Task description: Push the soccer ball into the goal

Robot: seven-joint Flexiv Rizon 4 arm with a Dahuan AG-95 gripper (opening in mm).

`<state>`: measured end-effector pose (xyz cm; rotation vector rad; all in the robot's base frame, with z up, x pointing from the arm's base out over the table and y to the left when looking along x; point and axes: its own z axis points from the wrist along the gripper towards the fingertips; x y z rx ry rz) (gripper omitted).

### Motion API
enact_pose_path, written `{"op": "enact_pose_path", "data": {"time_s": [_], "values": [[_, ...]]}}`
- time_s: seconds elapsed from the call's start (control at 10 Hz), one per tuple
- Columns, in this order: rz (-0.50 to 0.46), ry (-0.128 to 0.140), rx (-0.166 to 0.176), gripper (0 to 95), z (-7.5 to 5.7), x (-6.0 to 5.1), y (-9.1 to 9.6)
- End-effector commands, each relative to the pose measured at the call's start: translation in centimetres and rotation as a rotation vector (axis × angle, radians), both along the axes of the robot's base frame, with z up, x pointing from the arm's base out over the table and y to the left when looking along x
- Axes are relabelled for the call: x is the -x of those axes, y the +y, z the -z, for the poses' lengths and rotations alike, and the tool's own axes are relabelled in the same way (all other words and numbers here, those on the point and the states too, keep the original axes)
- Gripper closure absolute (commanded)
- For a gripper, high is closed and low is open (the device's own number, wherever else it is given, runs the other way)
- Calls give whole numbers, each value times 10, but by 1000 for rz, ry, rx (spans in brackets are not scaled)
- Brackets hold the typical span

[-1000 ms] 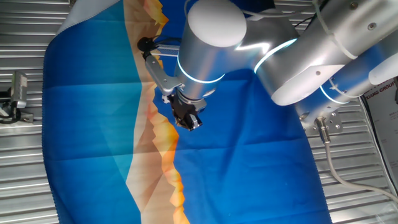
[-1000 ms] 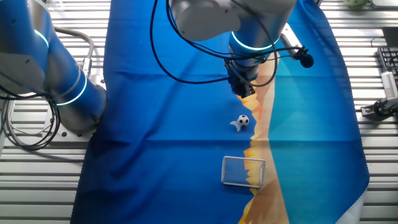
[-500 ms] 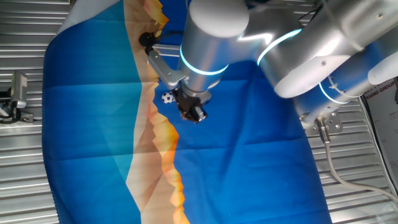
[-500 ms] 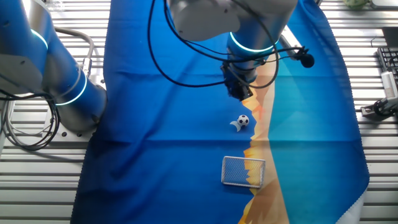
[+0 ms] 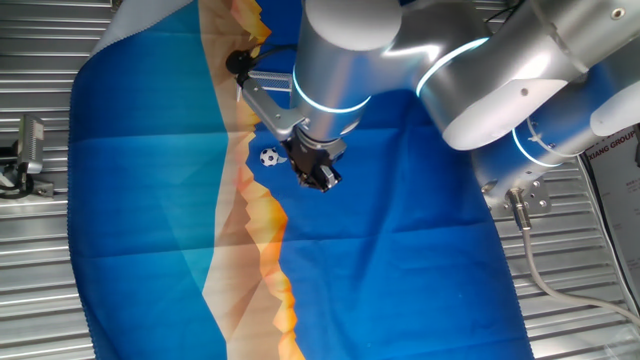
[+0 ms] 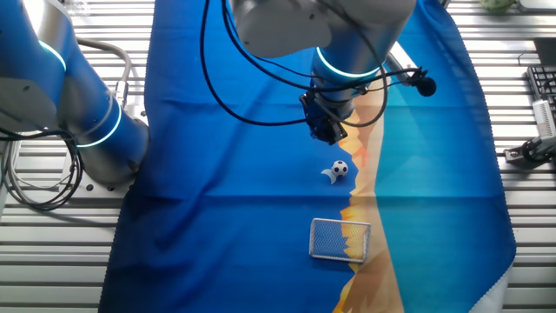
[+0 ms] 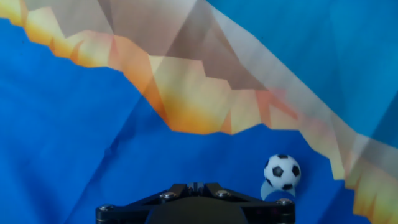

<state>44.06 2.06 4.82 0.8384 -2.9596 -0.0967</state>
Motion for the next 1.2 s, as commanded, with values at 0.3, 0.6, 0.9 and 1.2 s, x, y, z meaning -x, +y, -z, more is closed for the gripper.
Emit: {"op": "enact_pose_path", "data": {"time_s": [0.3,0.6,0.9,1.2], "values": [[-9,11,17,950,-1,2,-1],[-7,9,11,950,-1,2,-1],[5,7,9,950,-1,2,-1],[23,8,18,950,-1,2,-1]]}}
